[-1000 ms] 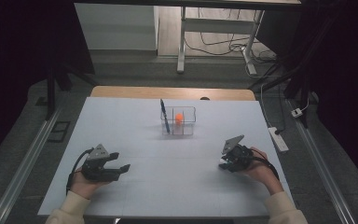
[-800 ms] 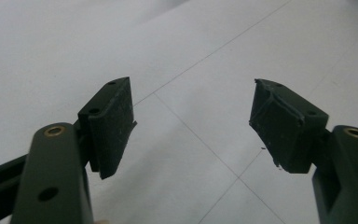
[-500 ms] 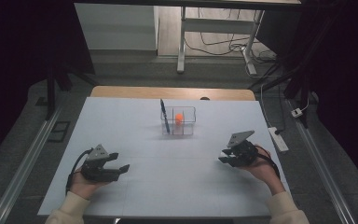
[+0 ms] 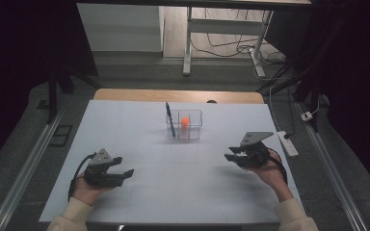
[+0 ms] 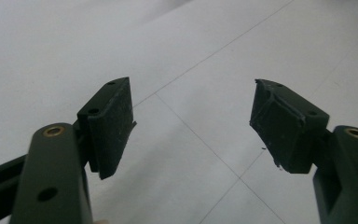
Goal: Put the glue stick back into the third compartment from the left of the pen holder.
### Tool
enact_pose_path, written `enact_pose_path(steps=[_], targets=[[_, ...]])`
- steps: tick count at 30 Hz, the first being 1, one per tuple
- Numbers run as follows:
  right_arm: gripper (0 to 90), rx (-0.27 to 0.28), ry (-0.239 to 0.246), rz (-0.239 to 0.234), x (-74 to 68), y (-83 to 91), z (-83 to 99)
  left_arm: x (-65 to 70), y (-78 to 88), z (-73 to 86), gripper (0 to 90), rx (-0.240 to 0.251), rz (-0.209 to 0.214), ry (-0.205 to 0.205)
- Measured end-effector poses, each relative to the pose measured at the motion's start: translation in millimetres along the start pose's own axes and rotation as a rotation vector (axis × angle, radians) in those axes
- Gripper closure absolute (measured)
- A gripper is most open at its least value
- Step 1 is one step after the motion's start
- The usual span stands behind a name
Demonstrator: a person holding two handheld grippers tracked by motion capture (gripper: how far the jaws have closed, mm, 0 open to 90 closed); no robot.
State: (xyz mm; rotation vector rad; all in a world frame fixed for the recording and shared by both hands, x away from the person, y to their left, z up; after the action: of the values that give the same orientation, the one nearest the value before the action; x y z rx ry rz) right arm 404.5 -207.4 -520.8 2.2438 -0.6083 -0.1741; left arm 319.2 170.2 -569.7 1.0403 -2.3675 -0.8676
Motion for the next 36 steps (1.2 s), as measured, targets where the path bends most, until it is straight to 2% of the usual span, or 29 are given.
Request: enact_pose_path(steps=[10, 19, 25, 33, 36], targets=[[64.3, 0.105, -0.039, 0.011, -1.1, 6.0, -12.1, -1.4, -2.5, -2.8, 29.3, 0.002, -0.002, 0.0], [64.3, 0.2, -0.084, 0.054, 2.7, 15.9, -23.5, -2.8, -0.8, -5.0, 28.6, 0.012, -0.005, 0.002], [64.3, 0.249, -0.113, 0.069, 4.1, 16.5, -33.1, -2.1, -0.8, -3.5, 28.3, 0.007, -0.009, -0.004], [64.3, 0.268, -0.102, 0.078, 4.8, 10.7, -41.7, 0.2, -3.4, -3.1, 28.0, -0.005, -0.015, -0.017], [64.3, 0.299, -0.11, 0.078, 8.7, 10.9, -47.9, 0.1, -3.4, -3.5, 27.9, -0.004, -0.014, -0.013]])
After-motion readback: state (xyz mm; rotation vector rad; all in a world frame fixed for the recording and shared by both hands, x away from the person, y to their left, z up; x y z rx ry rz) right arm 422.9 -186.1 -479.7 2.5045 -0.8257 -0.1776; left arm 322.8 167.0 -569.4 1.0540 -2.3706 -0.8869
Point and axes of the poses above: each handheld gripper's, and its own axes: y roughly backward along the jaws, z roughly out of its underside, x roughly to its right, the point moved 9 cm from there along -y, roughly forward along the jaws, and after that the axes turned 4 degrees about -x, right-handed, at the moved point
